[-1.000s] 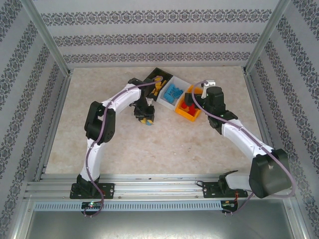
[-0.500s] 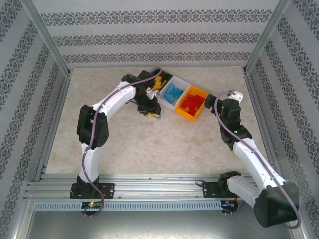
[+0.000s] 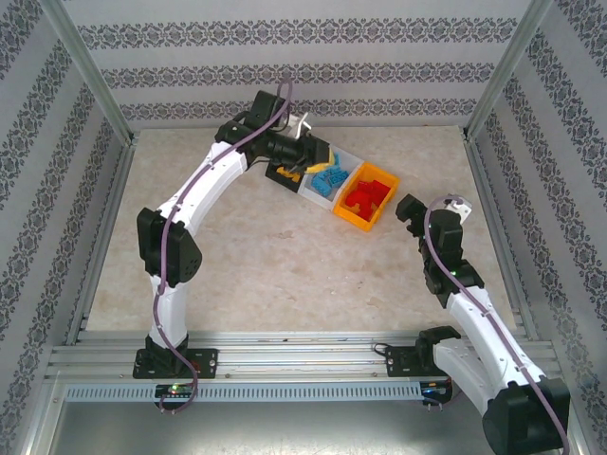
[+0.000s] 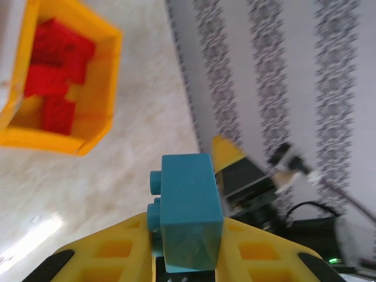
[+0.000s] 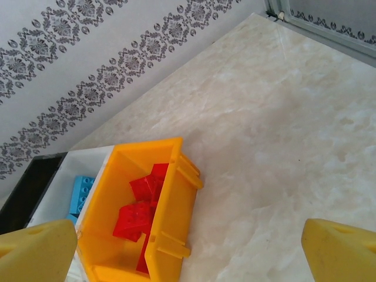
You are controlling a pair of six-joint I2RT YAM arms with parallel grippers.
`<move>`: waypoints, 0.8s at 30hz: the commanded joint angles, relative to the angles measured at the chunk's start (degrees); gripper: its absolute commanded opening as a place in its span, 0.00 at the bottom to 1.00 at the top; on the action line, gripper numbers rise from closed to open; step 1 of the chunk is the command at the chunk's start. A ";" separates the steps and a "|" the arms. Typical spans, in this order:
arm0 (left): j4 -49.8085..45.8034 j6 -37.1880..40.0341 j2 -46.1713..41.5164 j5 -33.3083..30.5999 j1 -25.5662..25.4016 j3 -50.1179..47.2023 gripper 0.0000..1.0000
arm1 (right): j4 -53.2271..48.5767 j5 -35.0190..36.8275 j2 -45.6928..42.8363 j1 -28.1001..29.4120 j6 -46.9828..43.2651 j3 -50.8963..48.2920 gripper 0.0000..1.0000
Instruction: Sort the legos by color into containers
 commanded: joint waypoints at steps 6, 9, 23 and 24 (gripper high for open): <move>19.02 -22.48 7.74 1.71 0.58 7.44 0.25 | -3.21 -2.36 1.74 -0.04 -1.13 1.74 0.98; 15.82 -24.88 11.57 -0.47 0.64 14.17 0.25 | -3.77 -3.19 2.81 0.08 -2.91 2.96 0.98; 11.78 -40.51 22.70 -10.57 1.08 26.01 0.24 | -4.62 -5.13 5.03 1.08 -8.89 6.19 0.98; 11.45 -41.17 23.10 -11.15 1.17 26.02 0.24 | -4.83 -5.18 4.97 1.19 -9.29 6.19 0.98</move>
